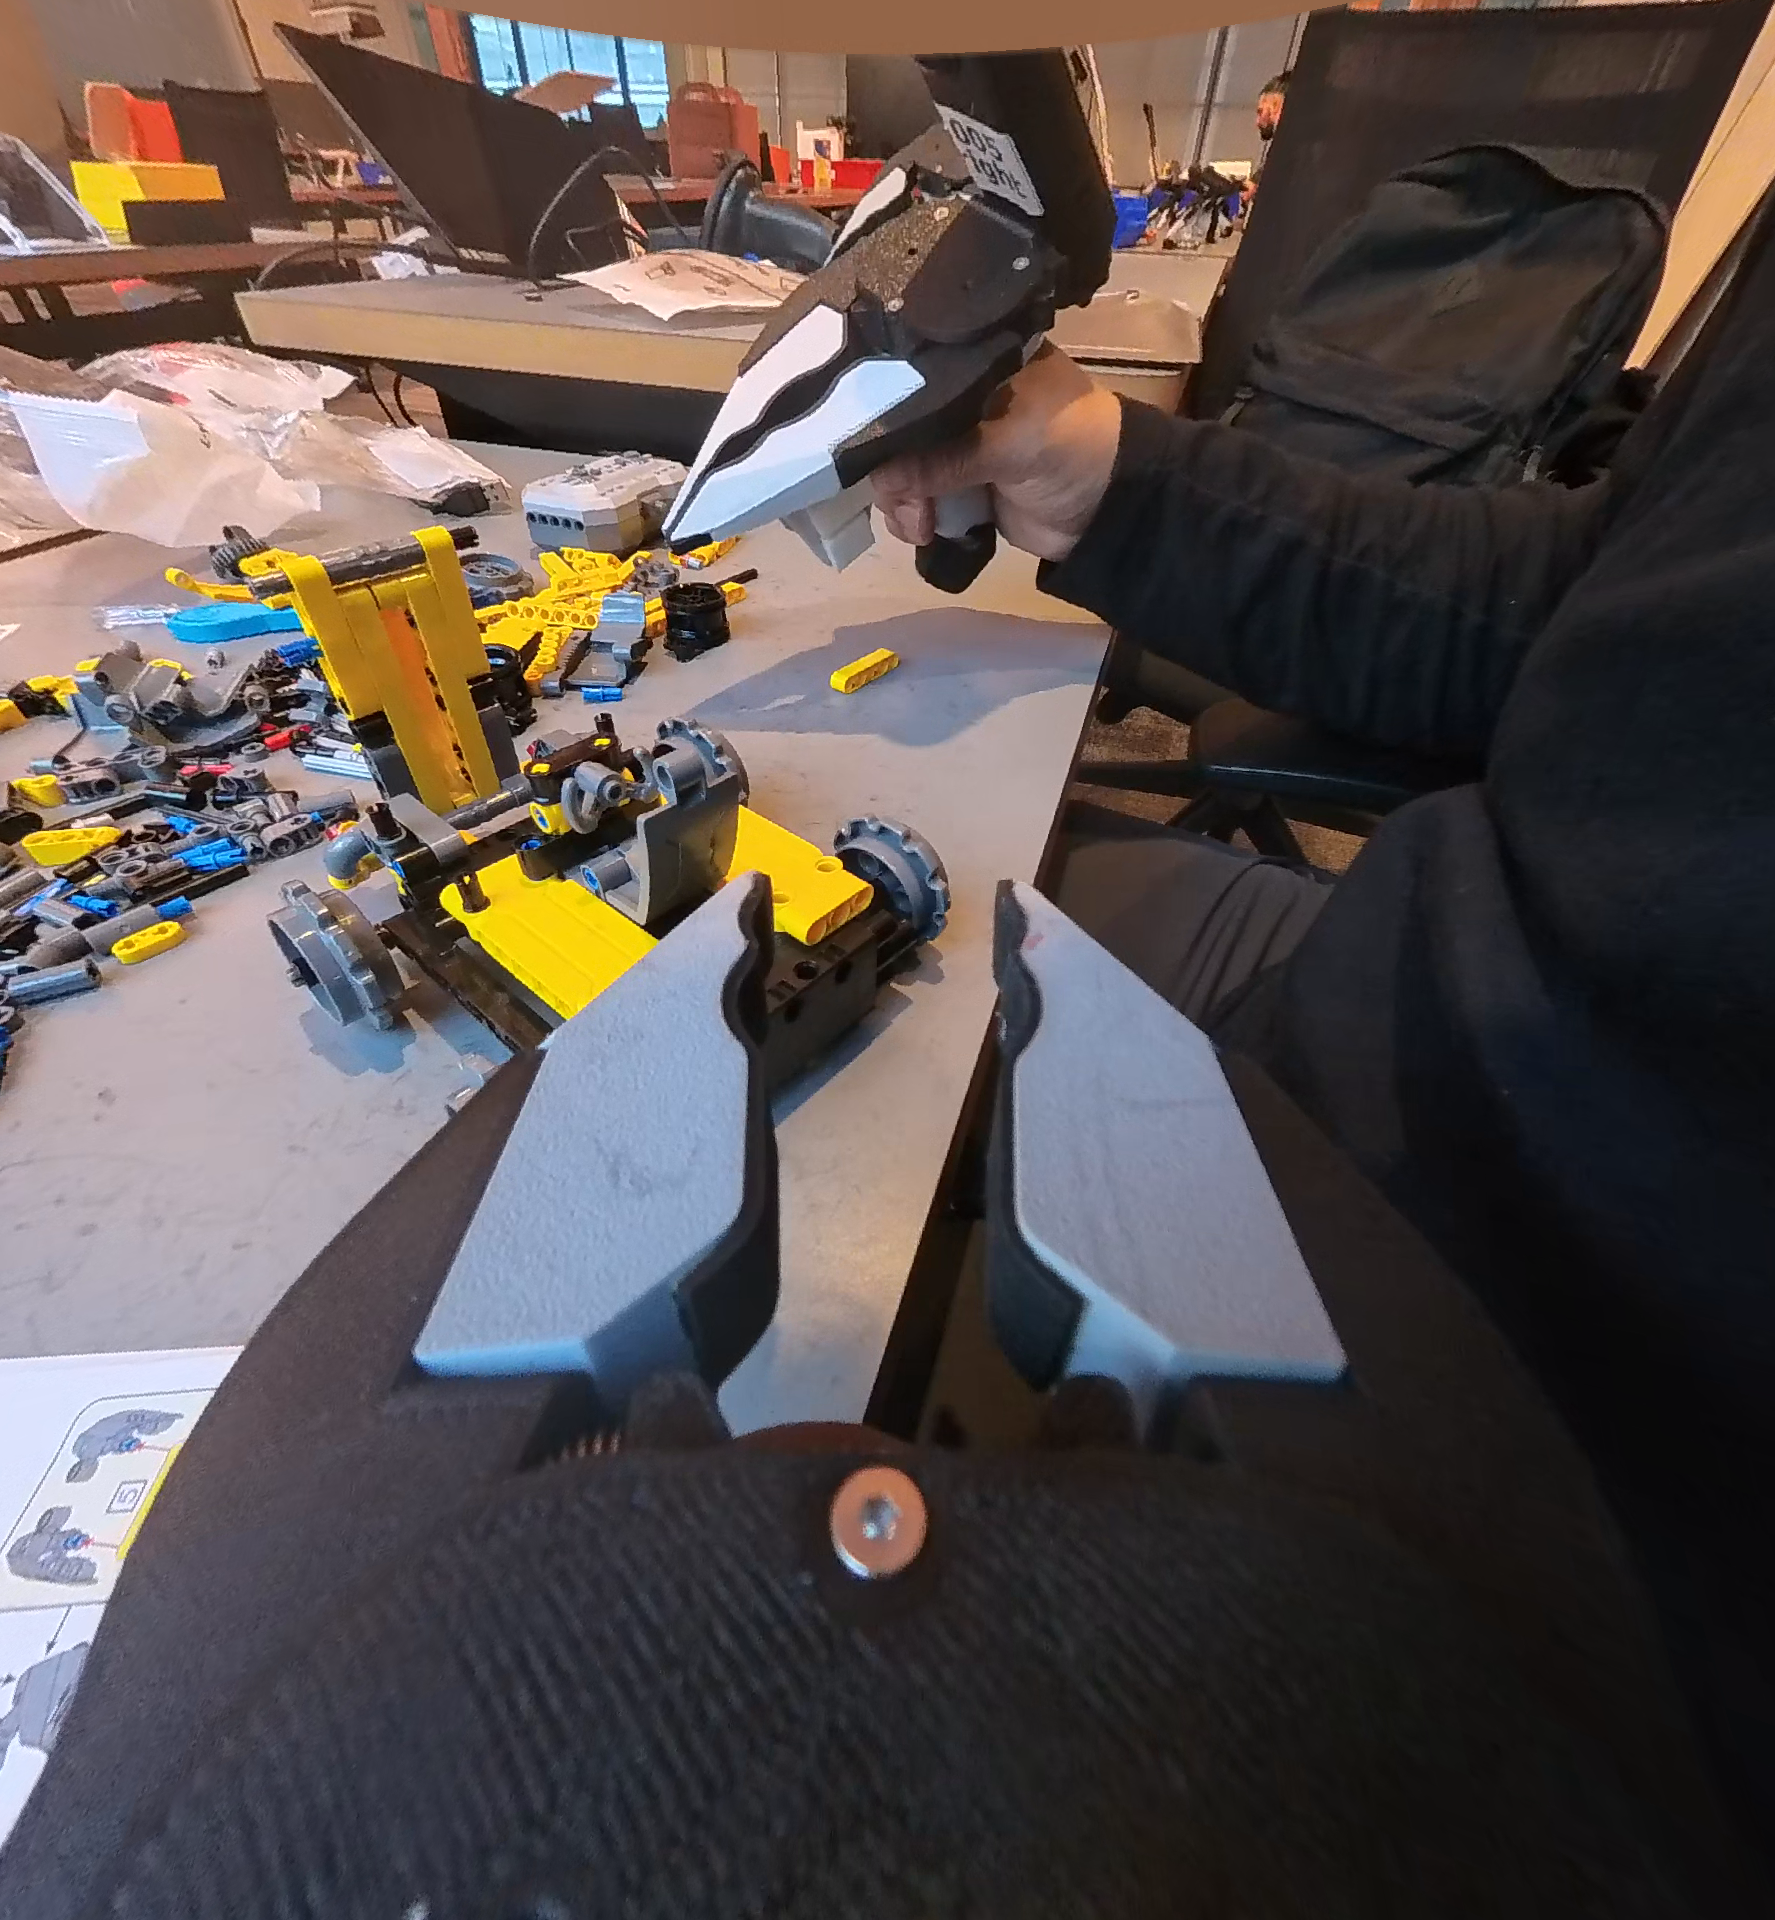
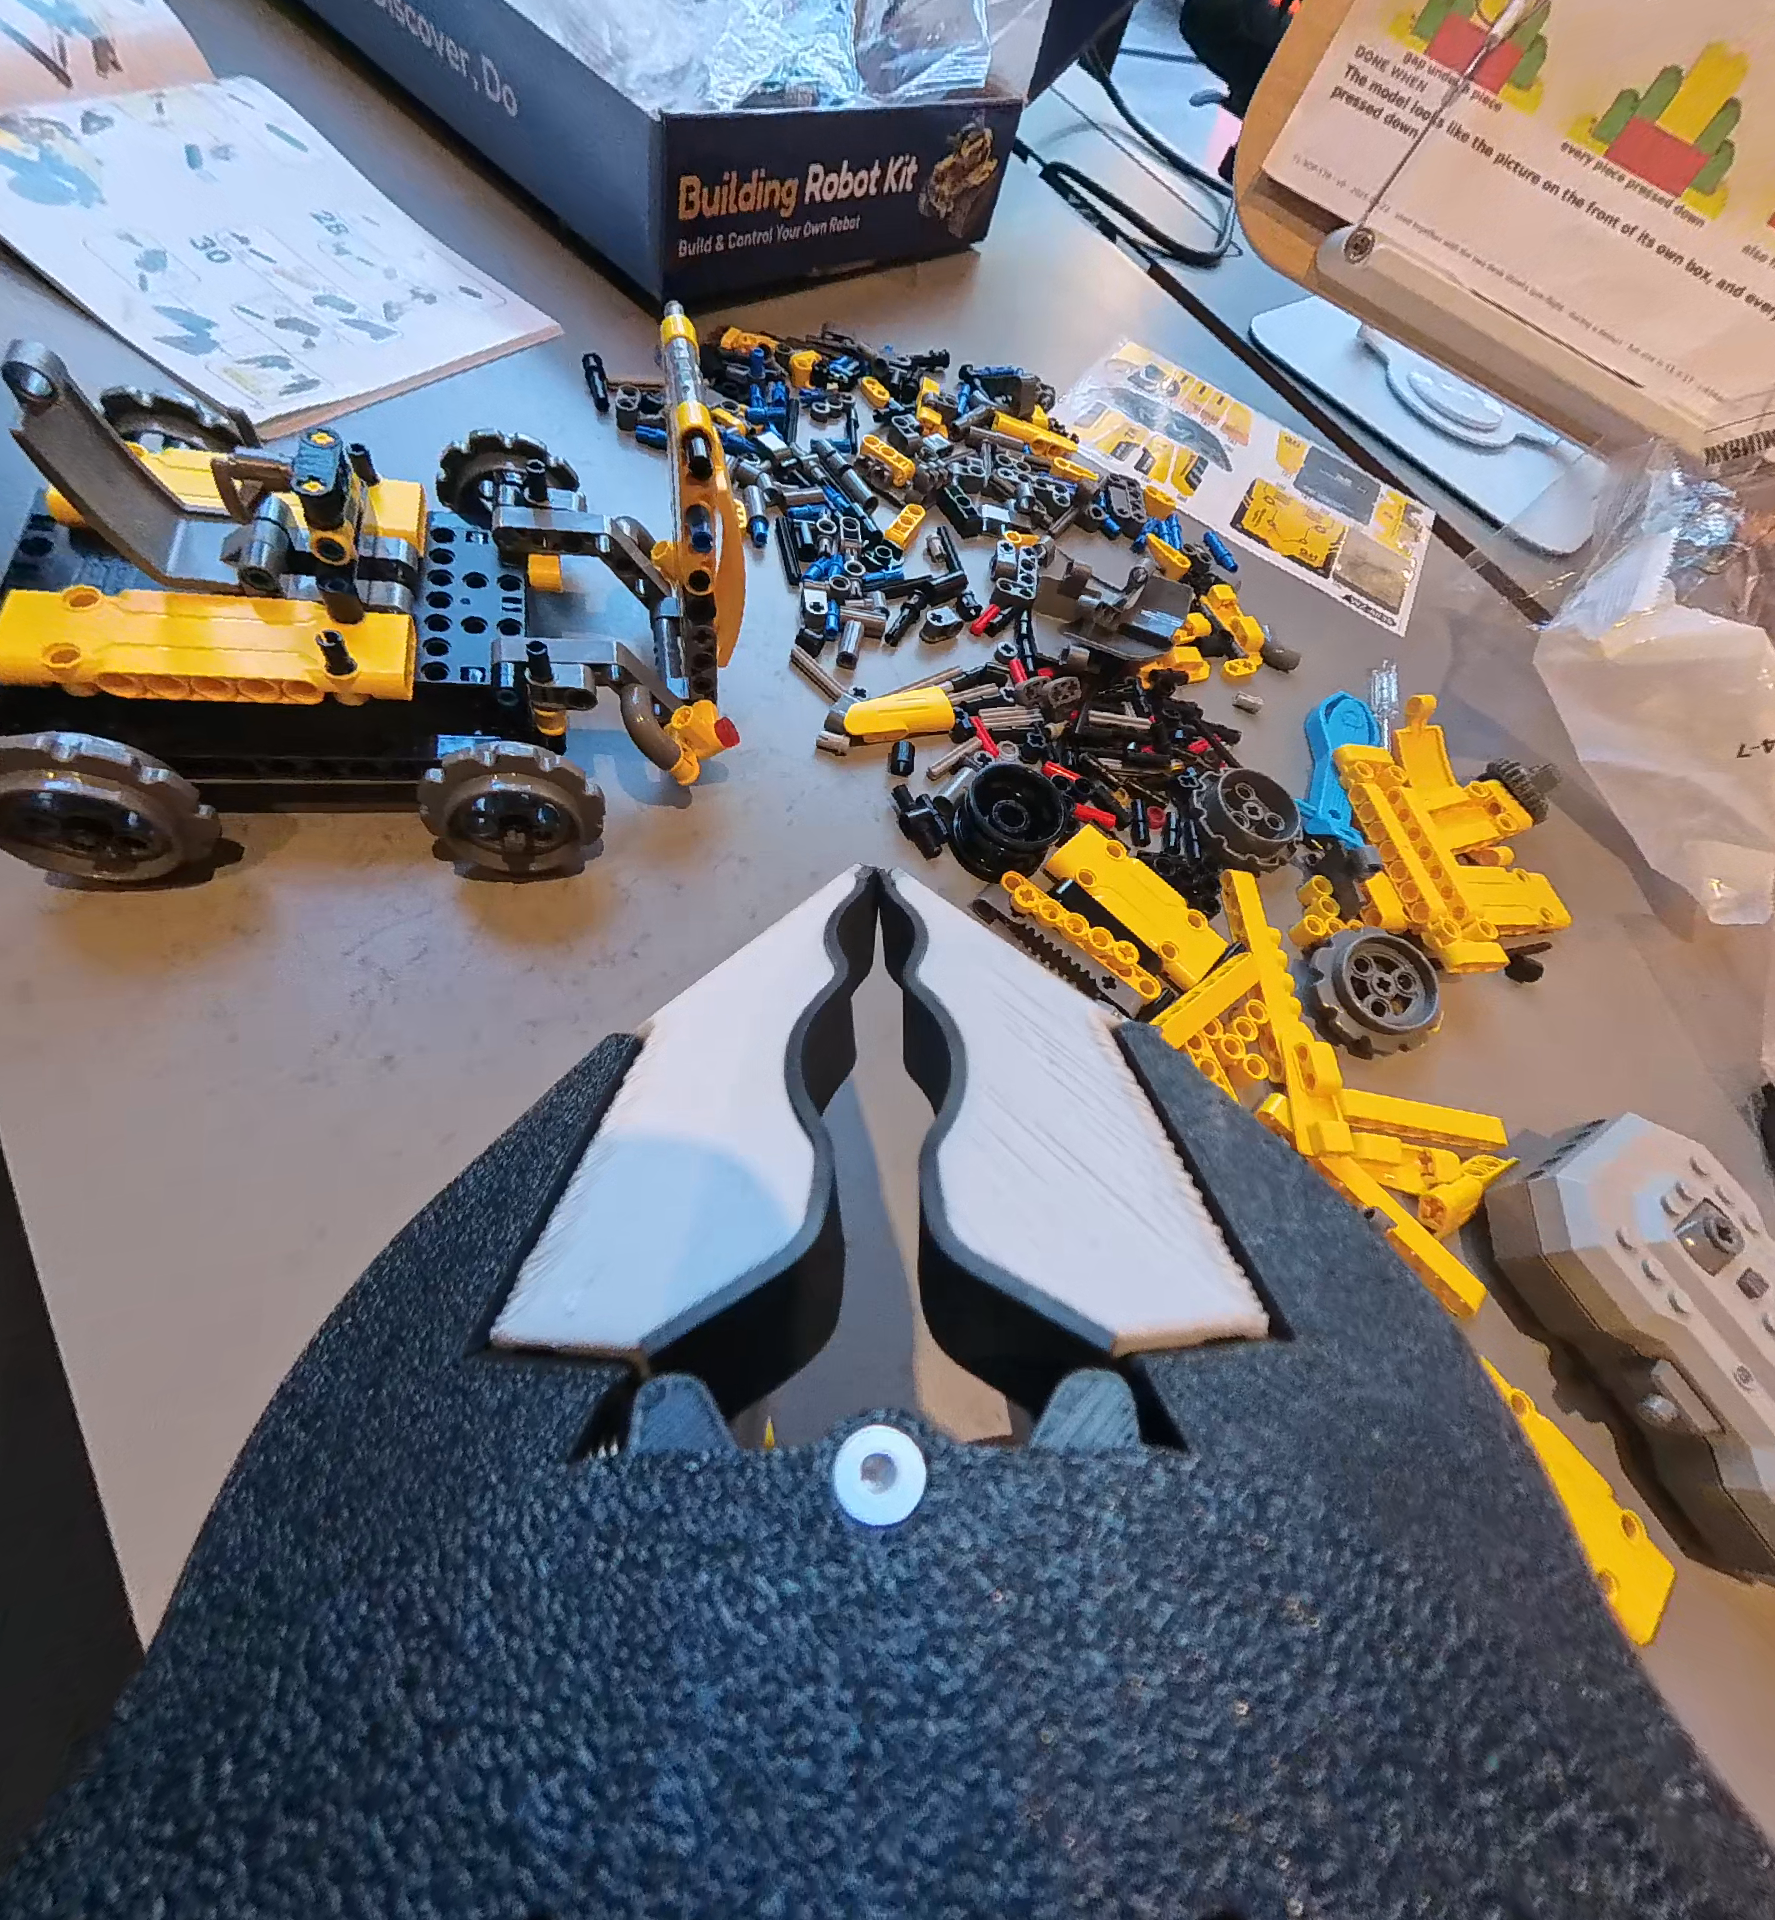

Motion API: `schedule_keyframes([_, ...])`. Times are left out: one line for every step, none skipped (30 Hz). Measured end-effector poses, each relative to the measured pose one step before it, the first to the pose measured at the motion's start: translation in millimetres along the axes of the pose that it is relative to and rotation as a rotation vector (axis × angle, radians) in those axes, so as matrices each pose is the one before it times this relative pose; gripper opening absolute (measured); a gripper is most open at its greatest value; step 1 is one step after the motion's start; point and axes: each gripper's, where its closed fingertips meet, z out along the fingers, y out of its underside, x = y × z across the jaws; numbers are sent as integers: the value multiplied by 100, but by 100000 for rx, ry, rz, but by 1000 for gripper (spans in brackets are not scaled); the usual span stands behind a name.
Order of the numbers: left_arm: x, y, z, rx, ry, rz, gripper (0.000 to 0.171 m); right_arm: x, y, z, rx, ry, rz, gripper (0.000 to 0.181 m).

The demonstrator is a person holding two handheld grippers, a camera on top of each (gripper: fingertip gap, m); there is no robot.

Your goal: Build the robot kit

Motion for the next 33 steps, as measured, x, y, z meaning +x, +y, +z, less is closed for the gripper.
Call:
schedule_keyframes([9, -6, -2, 55, 26, 43, 39, -41, -52, 4, 244, -190, 131, 0])
schedule_keyframes([2, -6, 3, 46, 31, 34, 39, -30, -41, 2, 167, -175, 141, 0])
schedule_keyframes([13, 0, -5, 7, 40, 10, 39, -5, -12, -9, 60, -55, 35, 0])
schedule_keyframes([-3, -11, -9, 18, 20, 7, 39, 10, -6, -6, -16, 53, -4, 0])
schedule_keyframes([0, -5, 2, 34, 2, 1, 39, 15, -2, -16, 26, 14, 47, 0])
schedule_keyframes([-5, -3, -6, 28, -10, -32, 39, 2, -14, -1, 80, -97, 116, 0])
schedule_keyframes([-5, 0, 5, -10, 6, -33, 39, -11, -1, 2, 53, -161, 138, 0])
schedule_keyframes([-4, 3, 4, -28, 17, -22, 39, -7, 19, 7, -63, -123, 96, 0])
schedule_keyframes([-6, -2, 1, 12, -53, -22, 39, -7, 39, 22, -164, -31, -1, 0])
schedule_keyframes([-6, 3, 3, -34, 3, -17, 39, -7, 37, 29, -183, -42, -45, 0])
schedule_keyframes([7, 2, 6, -25, 12, 7, 39, -24, 54, 24, -208, -139, 8, 0])
schedule_keyframes([-2, 1, -1, -7, -4, 24, 39, -23, 49, 32, -306, -156, 40, 0])
schedule_keyframes([-2, 0, 8, -6, -37, 36, 39, -20, 67, 28, -379, -79, -2, 0])
schedule_keyframes([1, 5, 5, -43, -31, 11, 39, -16, 50, 30, -356, -30, -108, 0])
schedule_keyframes([-2, 7, 9, -69, -1, -5, 39, -33, 36, 15, -289, -58, -120, 0])
schedule_keyframes([-4, -3, 1, 20, -18, 26, 39, -51, 24, 30, -336, -221, 37, 0])
schedule_keyframes([0, -3, -11, 44, -19, -5, 39, -68, 37, 38, -407, -304, 51, 0])
schedule_keyframes([-2, 2, 4, -26, 22, -43, 39, -80, 38, 48, -397, -343, -49, 0])
schedule_keyframes([-5, 0, 5, -9, 18, -11, 39, -128, 33, 64, -383, -527, -98, 0])
schedule_keyframes([14, 1, 2, -4, 11, 16, 39, -159, 22, 81, -292, -672, -139, 0])
schedule_keyframes([-2, 2, -1, -11, 6, 45, 39, -166, -6, 83, -153, -642, -72, 0])
schedule_keyframes([7, -4, -8, 48, -20, 86, 39, -180, -45, 81, -1, -673, 0, 0])
schedule_keyframes([4, -6, 5, 44, -29, 85, 39, -245, -69, 80, 60, -1007, -154, 0])
schedule_keyframes([-2, 6, 4, -51, -41, 27, 39, -325, -69, 59, 80, -1418, -463, 0])
schedule_keyframes([-1, 20, 9, -94, 9, -2, 39, -349, -61, 68, -11, -1476, -724, 0])
schedule_keyframes([15, 5, -1, -38, 31, 47, 39, -328, -51, 54, -157, -1326, -808, 0])
schedule_keyframes([10, -16, -9, 61, 12, 119, 39, -366, -83, 52, -64, -1601, -739, 0])
schedule_keyframes([15, -8, -11, 88, -5, 127, 39, -501, -179, 35, 379, -2397, -621, 0])
schedule_keyframes([14, -1, 3, 9, 34, 71, 39, -617, -253, 26, 829, -3132, -431, 1])
schedule_keyframes([11, 1, -6, 1, 38, 40, 39, -628, -299, 25, 1014, -3294, -228, 1])
schedule_keyframes([9, -2, 1, 11, 59, -7, 39, -650, -329, -1, 1149, -3364, -114, 3])
schedule_keyframes([3, -4, -5, 38, 44, -40, 39, -688, -381, -10, 1397, -3594, -131, 4])
schedule_keyframes([-5, -14, -14, 50, 47, -6, 39, -772, -433, -24, 1760, -4089, -224, 5])
